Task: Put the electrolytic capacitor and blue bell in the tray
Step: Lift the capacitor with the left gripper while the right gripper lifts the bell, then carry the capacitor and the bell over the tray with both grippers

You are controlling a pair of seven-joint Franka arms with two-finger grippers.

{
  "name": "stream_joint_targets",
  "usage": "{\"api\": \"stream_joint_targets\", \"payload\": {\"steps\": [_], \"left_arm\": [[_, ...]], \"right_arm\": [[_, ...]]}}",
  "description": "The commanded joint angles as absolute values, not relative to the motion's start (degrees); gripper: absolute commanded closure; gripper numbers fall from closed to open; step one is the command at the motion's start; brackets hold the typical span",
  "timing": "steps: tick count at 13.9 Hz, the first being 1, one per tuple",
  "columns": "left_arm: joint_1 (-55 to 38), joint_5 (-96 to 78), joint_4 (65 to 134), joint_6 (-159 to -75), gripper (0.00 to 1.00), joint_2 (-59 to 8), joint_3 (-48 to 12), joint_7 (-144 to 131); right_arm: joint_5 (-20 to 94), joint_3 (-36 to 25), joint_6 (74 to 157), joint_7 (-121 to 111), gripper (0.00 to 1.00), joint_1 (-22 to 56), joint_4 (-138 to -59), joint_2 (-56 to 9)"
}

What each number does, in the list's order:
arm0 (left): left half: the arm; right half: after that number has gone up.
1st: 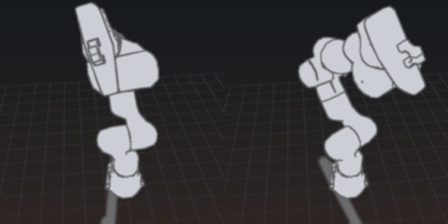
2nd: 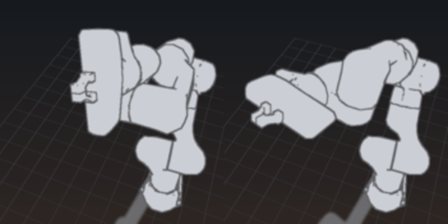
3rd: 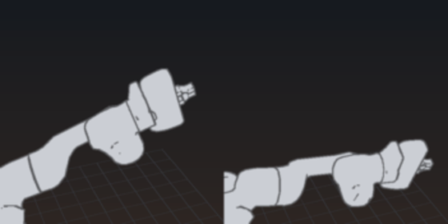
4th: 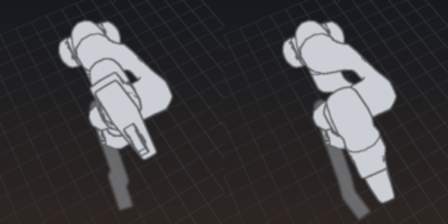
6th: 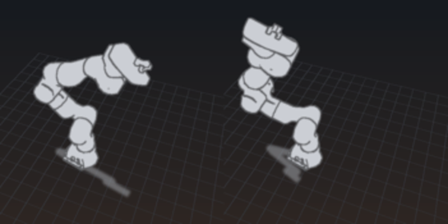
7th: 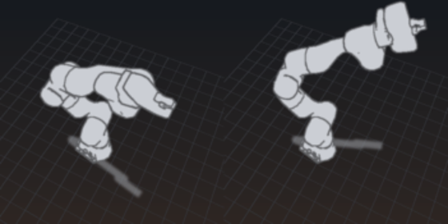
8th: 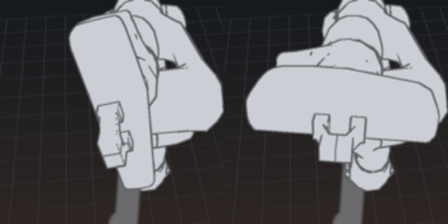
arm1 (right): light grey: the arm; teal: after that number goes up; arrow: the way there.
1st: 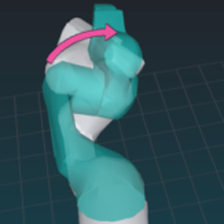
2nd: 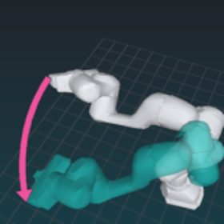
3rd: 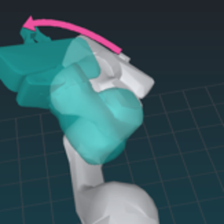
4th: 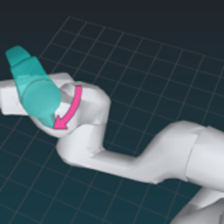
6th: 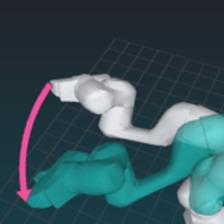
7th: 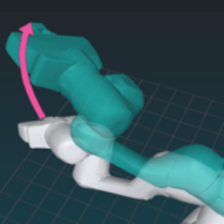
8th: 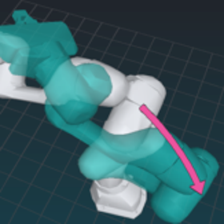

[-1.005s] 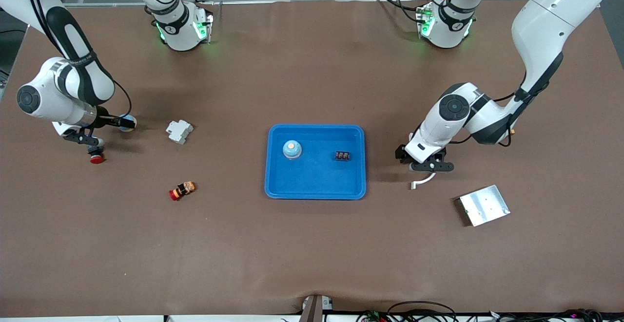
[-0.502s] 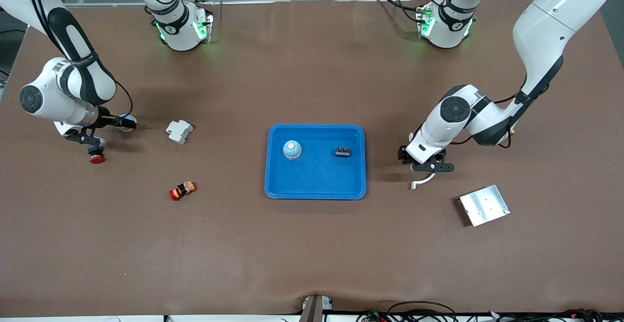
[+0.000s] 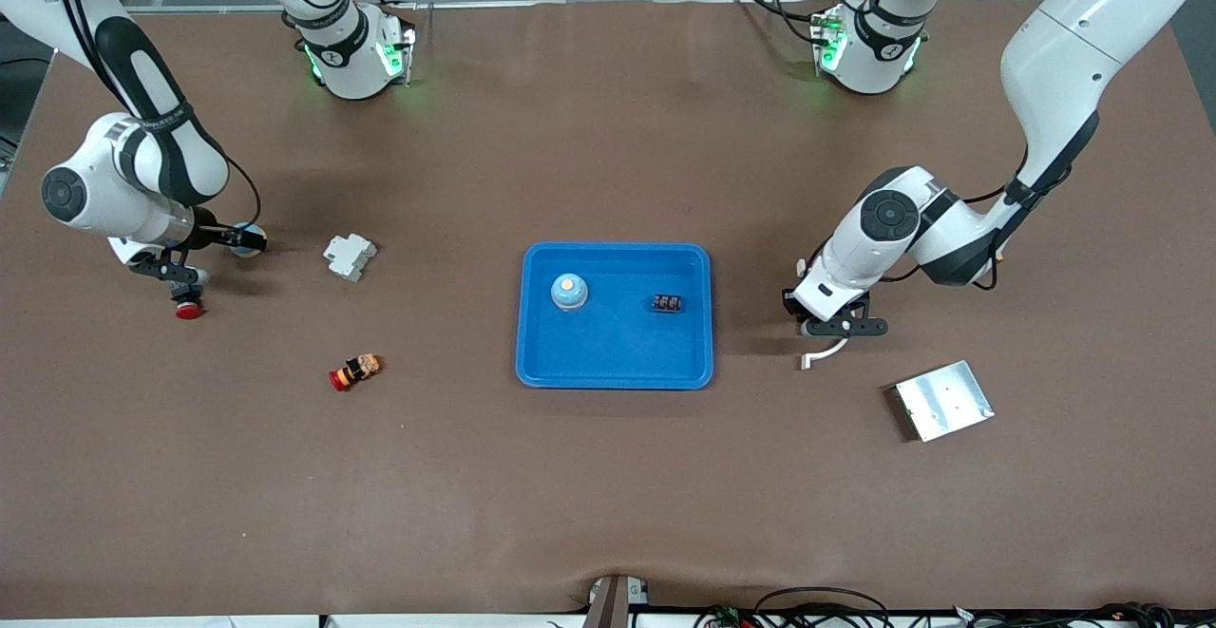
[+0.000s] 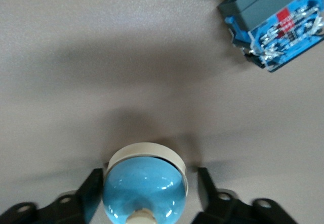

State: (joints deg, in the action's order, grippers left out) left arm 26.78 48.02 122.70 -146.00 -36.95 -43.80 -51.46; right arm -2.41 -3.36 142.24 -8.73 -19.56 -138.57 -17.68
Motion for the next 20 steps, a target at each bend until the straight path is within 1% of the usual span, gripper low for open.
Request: {"api": "stream_joint_targets", "payload": {"steps": [1,2,3,4,5,7,9,11,13,16,19,20], "left_arm": [[27.16,49.66,122.78,-146.08,1.0,-36.65,-44.03,-57.71],[27.16,49.4,122.78,-145.99,1.0,-35.95,-44.12,-61.49],[27.33,48.44,122.61,-145.55,1.0,-34.9,-44.38,-65.96],[27.25,46.6,122.17,-144.5,1.0,-34.54,-45.08,-71.4],[27.25,44.93,120.69,-143.45,1.0,-33.93,-46.74,-76.15],[27.25,42.03,118.05,-138.72,1.0,-33.58,-49.73,-81.89],[27.16,37.73,114.63,-132.13,1.0,-33.57,-52.46,-84.98],[26.98,33.42,112.16,-130.08,1.0,-33.66,-54.31,-90.32],[25.5,32.26,110.22,-130.08,1.0,-34.01,-55.1,-97.61],[21.81,32.08,108.03,-129.99,1.0,-34.36,-55.11,-106.06],[17.86,32.08,104.25,-128.24,1.0,-36.2,-54.76,-113.88],[16.1,32.25,102.67,-127.19,1.0,-37.17,-54.41,-115.99]], "right_arm": [[-3.25,-2.29,142.12,-9.14,0.58,-21.09,-138.96,-17.31],[-3.25,-2.29,141.86,-9.23,0.72,-21.09,-138.96,-17.31],[-3.25,-2.29,141.42,-9.84,0.8,-21.09,-138.87,-17.05],[-3.16,-2.2,139.15,-10.97,0.84,-21.09,-138.43,-16.44],[-2.73,-2.11,136.35,-11.6,0.86,-21.09,-137.38,-16.17],[-2.46,-1.93,131.42,-11.6,0.9,-20.83,-134.31,-15.65],[-0.02,-0.97,123.27,-11.69,0.93,-20.22,-128.35,-15.73],[2.1,-0.53,117.18,-11.17,0.93,-18.65,-122.9,-15.82],[2.81,-0.53,114.18,-8.28,0.93,-13.91,-118.06,-15.82],[2.9,-0.44,112.94,0.5,0.94,-4.78,-113.66,-15.91],[7.63,-0.44,111.01,10.17,0.98,4.1,-110.05,-15.91],[7.99,-0.44,110.66,12.2,1.0,5.96,-107.95,-16.17]]}}
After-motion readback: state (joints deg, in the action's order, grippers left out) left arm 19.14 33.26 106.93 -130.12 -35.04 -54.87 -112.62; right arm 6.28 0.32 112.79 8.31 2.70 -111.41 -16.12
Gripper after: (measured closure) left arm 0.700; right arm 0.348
